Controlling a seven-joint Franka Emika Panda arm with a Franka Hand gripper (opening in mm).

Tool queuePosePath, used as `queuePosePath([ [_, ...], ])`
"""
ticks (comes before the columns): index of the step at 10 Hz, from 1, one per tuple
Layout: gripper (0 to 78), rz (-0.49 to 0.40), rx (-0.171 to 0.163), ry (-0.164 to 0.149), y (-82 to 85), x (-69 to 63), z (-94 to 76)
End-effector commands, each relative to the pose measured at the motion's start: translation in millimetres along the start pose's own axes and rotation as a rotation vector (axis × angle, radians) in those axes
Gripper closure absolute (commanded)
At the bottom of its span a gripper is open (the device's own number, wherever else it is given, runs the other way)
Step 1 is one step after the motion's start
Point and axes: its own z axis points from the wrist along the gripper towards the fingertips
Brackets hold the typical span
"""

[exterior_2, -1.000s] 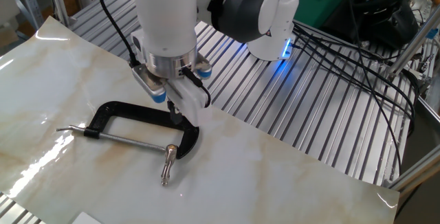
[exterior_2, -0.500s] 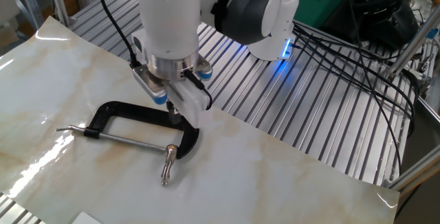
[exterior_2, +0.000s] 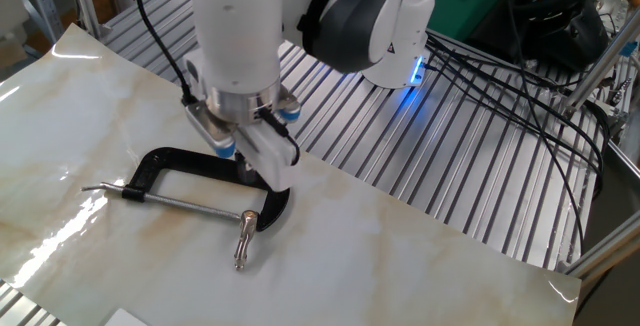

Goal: Turn on the water tap

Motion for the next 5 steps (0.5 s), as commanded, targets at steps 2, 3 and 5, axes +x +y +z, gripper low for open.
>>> queuePosePath([
  [2, 77.6, -0.009, -0.008, -0.009, -2.9, -16.4, 20.3],
  [3, 77.6, -0.009, -0.009, -0.011, -1.3, -16.7, 25.5],
  [5, 77.6, -0.012, -0.012, -0.020, 1.8, -17.6, 39.0],
])
